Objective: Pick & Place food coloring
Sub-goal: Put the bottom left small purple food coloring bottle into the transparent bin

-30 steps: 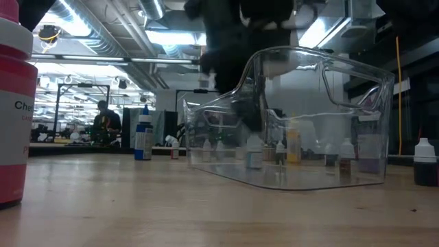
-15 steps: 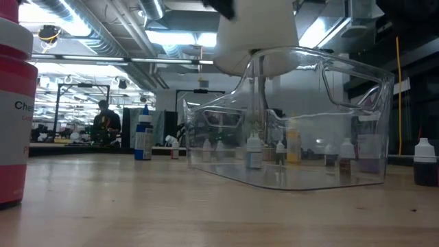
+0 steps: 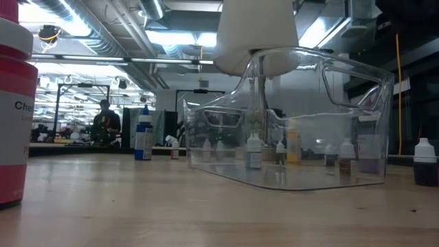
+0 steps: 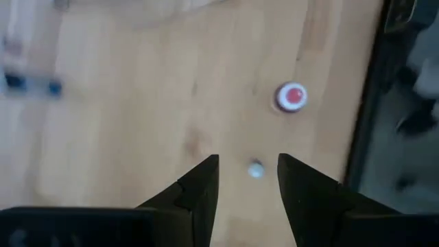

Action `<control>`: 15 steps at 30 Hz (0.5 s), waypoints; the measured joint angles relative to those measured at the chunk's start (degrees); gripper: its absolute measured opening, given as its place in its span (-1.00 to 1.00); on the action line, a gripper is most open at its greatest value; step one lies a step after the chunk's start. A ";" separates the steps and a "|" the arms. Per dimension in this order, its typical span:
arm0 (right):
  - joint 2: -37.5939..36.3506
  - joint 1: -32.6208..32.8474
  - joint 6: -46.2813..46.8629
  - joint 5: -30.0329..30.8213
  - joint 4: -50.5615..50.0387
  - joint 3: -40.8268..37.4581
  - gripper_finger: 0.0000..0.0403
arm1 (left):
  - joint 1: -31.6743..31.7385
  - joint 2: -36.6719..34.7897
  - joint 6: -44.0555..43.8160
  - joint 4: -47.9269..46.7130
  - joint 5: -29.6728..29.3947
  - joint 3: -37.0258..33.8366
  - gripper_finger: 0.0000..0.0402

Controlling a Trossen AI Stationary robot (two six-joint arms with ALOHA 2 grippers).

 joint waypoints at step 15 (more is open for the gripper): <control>-0.02 0.00 2.66 4.98 0.05 0.00 -0.92 | -8.27 0.06 -32.00 10.86 5.47 -15.42 -0.06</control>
